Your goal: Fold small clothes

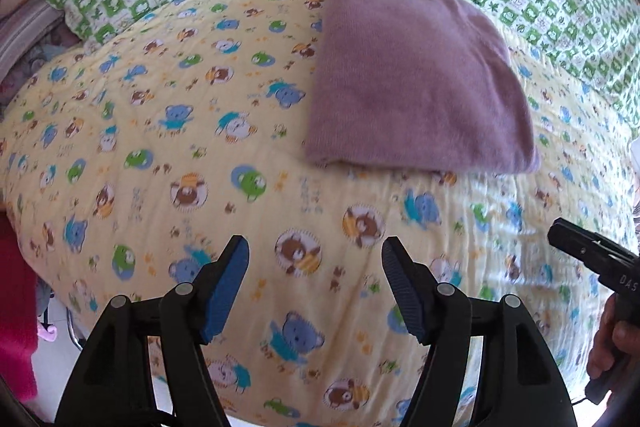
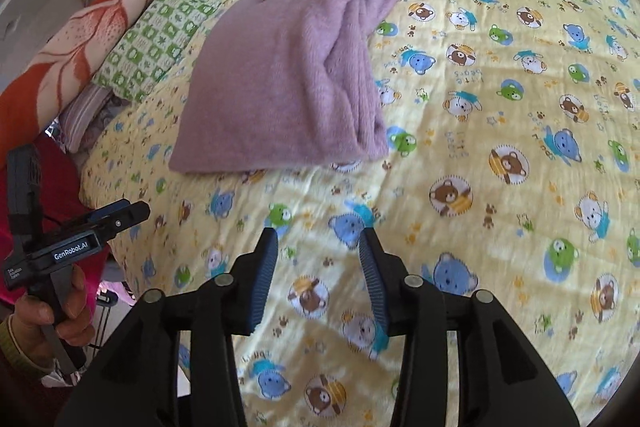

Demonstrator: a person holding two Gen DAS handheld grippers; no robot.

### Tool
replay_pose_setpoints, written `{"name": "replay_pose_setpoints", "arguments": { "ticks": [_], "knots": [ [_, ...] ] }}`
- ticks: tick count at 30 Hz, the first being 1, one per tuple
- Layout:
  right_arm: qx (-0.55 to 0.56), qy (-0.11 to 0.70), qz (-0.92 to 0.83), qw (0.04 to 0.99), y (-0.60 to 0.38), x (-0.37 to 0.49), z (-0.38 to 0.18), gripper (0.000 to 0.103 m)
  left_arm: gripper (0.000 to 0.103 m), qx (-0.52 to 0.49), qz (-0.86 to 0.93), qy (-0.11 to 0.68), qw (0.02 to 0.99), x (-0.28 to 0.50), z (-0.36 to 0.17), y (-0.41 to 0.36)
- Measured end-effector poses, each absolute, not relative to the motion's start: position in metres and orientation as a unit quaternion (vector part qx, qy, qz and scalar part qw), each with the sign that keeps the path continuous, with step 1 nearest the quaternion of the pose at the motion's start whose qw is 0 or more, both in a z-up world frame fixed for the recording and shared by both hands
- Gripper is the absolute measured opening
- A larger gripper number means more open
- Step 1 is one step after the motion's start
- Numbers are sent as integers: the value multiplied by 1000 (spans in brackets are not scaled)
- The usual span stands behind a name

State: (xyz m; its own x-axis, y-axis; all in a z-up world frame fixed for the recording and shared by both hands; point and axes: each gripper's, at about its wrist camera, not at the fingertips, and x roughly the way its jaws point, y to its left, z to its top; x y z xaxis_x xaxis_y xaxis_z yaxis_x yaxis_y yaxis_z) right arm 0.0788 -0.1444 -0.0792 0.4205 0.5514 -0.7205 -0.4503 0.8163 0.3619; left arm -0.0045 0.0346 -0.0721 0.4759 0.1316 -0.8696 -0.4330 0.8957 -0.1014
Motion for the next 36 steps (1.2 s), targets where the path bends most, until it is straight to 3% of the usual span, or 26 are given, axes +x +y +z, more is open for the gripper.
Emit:
{"name": "replay_pose_setpoints", "arguments": {
  "ticks": [10,17,24,26,29,36],
  "knots": [
    [32,449,299,842,-128,55,-88,78,72,-139,165,486,847,-9,-83,29],
    [6,406,299,864,-123,51,-66,86,72,-120,157,445,874,-6,-58,21],
    [-23,335,299,893,-116,49,-29,91,84,-71,160,376,910,-4,-13,16],
    [-35,312,299,901,-113,48,-18,96,87,-64,161,362,916,-2,-5,16],
    [-42,289,301,908,-110,47,-10,102,87,-66,162,362,916,3,-7,17],
    [-49,311,296,902,-102,63,-22,102,87,-79,168,389,903,21,-40,24]
  ]
}}
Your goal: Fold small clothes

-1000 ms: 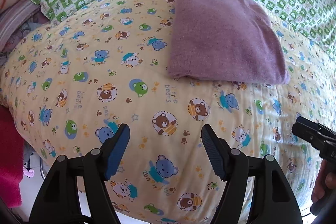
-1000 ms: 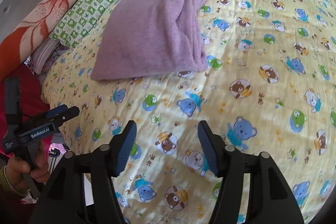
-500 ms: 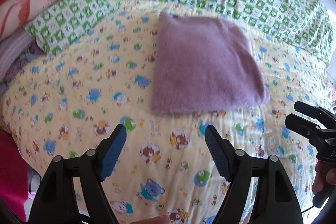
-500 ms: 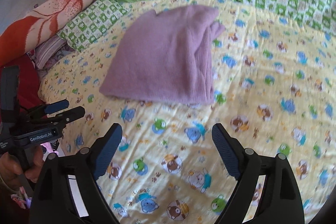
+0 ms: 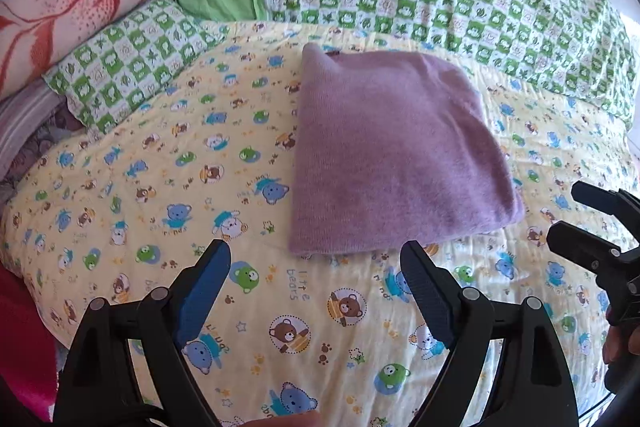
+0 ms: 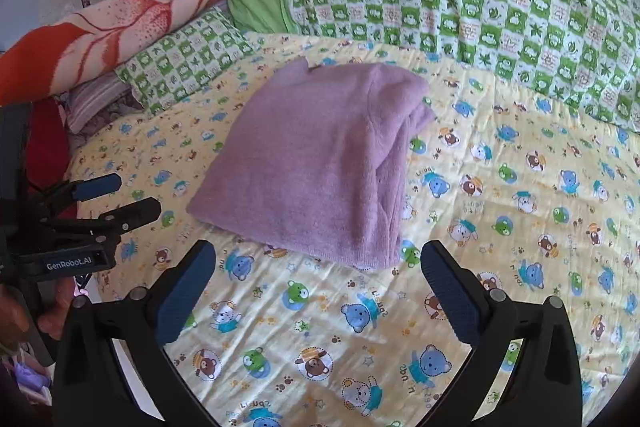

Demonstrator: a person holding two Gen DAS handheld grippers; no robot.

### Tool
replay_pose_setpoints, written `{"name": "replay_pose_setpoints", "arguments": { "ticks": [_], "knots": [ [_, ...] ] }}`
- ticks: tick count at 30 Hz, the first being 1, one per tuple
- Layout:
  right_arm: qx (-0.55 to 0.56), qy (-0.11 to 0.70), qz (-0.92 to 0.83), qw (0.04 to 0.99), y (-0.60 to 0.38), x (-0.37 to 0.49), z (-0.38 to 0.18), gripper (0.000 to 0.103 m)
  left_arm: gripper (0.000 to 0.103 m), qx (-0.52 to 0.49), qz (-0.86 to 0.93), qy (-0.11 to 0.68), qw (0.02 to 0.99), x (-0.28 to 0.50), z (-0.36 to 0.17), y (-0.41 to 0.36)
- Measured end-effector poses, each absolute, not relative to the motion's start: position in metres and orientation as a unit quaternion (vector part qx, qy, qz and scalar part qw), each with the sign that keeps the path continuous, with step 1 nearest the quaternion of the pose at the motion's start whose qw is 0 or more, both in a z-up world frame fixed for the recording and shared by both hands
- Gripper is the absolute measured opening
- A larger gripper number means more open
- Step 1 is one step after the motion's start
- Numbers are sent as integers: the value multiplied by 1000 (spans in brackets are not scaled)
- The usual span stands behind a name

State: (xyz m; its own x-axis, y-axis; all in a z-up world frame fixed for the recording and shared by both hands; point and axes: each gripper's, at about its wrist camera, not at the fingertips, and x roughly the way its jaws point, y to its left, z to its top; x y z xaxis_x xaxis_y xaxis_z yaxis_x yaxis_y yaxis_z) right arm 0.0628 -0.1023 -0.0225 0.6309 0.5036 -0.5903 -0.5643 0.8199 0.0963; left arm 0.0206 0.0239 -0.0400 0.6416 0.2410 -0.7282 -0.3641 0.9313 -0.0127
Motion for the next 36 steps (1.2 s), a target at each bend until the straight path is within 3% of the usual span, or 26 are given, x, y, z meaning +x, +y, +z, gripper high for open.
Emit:
{"name": "replay_pose_setpoints", "arguments": {
  "ticks": [9,36],
  "knots": [
    [-49,322,280,903,-95,77,-41,102,87,-70,167,401,898,35,-63,18],
    [-48,317,259,911,-85,95,-57,102,90,-76,171,395,899,57,-59,21]
  ]
}}
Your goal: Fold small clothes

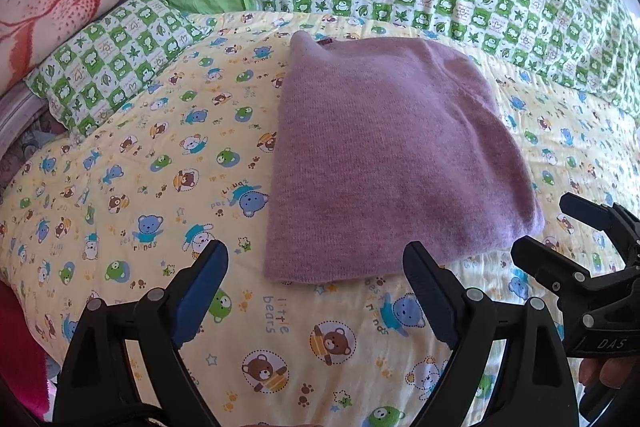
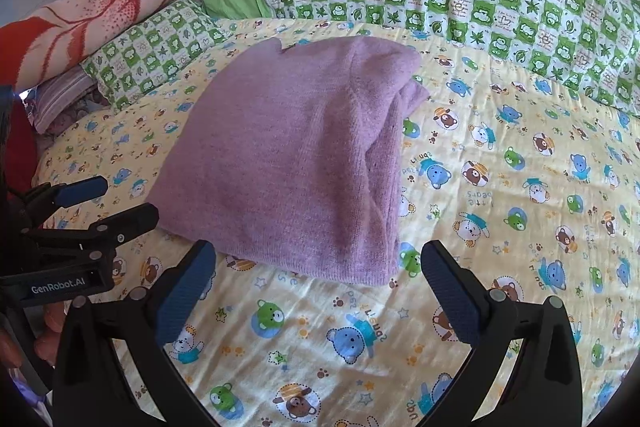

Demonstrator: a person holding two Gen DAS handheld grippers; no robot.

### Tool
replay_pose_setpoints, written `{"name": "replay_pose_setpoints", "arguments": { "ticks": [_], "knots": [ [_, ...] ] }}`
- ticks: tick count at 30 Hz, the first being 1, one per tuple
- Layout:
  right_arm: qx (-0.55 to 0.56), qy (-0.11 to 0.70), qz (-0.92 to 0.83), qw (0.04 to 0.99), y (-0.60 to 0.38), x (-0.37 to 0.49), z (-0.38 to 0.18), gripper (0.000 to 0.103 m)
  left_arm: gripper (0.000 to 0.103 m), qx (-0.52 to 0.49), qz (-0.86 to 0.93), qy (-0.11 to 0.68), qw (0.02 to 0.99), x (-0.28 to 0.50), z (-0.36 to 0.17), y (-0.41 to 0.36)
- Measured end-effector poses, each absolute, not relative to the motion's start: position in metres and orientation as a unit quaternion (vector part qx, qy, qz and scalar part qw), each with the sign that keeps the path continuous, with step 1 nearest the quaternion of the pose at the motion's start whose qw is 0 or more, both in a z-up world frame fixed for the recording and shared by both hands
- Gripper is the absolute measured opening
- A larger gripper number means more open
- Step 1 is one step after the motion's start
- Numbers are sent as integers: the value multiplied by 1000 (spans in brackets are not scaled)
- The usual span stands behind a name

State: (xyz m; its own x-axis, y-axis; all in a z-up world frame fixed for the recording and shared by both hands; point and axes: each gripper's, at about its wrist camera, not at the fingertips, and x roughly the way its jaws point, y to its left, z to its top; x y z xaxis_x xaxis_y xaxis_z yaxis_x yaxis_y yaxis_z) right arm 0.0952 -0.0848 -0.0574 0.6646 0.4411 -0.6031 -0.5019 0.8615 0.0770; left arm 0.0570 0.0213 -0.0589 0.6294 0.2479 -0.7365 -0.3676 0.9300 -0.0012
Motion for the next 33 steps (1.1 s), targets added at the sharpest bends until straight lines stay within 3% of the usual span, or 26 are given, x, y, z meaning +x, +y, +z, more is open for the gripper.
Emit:
{"name": "replay_pose_setpoints", "arguments": {
  "ticks": [33],
  "knots": [
    [-32,317,263,911,-82,112,-50,102,94,-81,172,406,894,72,-61,27]
  ]
}}
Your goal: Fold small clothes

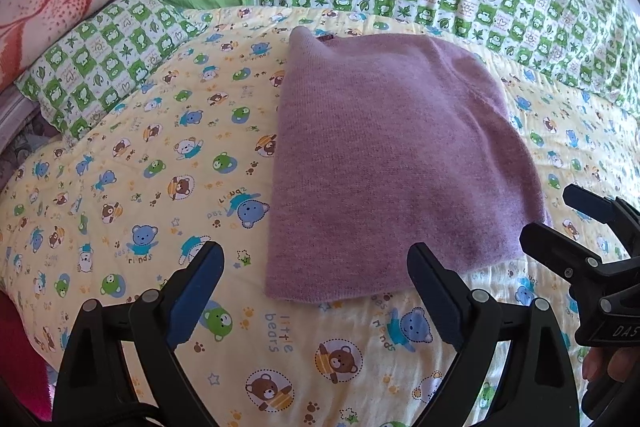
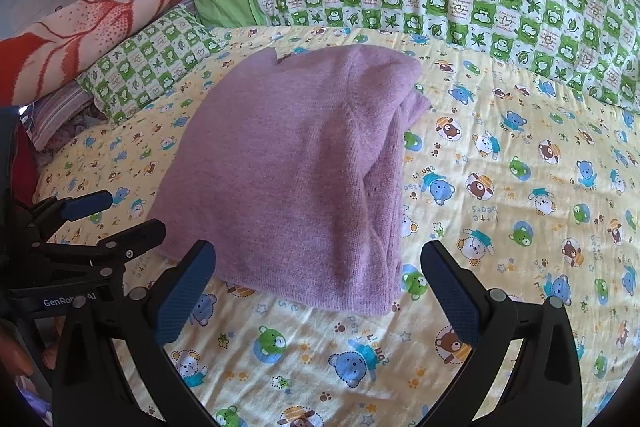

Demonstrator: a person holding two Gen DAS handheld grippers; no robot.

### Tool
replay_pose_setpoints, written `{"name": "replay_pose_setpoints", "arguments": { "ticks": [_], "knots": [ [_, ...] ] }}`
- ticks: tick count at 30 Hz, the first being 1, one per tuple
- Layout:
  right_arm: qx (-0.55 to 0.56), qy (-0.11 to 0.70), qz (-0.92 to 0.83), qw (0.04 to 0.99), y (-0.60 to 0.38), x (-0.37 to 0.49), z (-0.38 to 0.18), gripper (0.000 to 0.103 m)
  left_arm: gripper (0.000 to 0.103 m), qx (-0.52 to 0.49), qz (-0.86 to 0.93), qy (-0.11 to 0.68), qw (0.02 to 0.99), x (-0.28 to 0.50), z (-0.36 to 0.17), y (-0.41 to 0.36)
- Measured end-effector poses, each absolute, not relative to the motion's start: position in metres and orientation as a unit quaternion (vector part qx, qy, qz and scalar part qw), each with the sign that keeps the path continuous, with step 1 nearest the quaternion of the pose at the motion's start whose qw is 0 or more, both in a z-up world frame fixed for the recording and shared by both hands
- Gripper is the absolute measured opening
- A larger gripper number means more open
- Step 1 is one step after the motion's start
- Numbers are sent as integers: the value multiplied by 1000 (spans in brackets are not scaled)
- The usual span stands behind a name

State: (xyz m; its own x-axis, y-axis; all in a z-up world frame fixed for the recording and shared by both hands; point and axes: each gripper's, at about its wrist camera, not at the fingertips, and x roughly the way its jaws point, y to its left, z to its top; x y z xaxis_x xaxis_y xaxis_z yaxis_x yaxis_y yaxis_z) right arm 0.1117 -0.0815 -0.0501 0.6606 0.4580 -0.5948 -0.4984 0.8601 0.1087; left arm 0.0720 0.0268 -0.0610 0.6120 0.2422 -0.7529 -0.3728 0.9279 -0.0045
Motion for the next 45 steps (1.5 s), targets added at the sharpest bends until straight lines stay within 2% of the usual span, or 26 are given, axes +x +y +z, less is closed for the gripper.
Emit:
{"name": "replay_pose_setpoints", "arguments": {
  "ticks": [45],
  "knots": [
    [-29,310,260,914,-86,110,-44,102,96,-76,162,412,894,74,-61,26]
  ]
}}
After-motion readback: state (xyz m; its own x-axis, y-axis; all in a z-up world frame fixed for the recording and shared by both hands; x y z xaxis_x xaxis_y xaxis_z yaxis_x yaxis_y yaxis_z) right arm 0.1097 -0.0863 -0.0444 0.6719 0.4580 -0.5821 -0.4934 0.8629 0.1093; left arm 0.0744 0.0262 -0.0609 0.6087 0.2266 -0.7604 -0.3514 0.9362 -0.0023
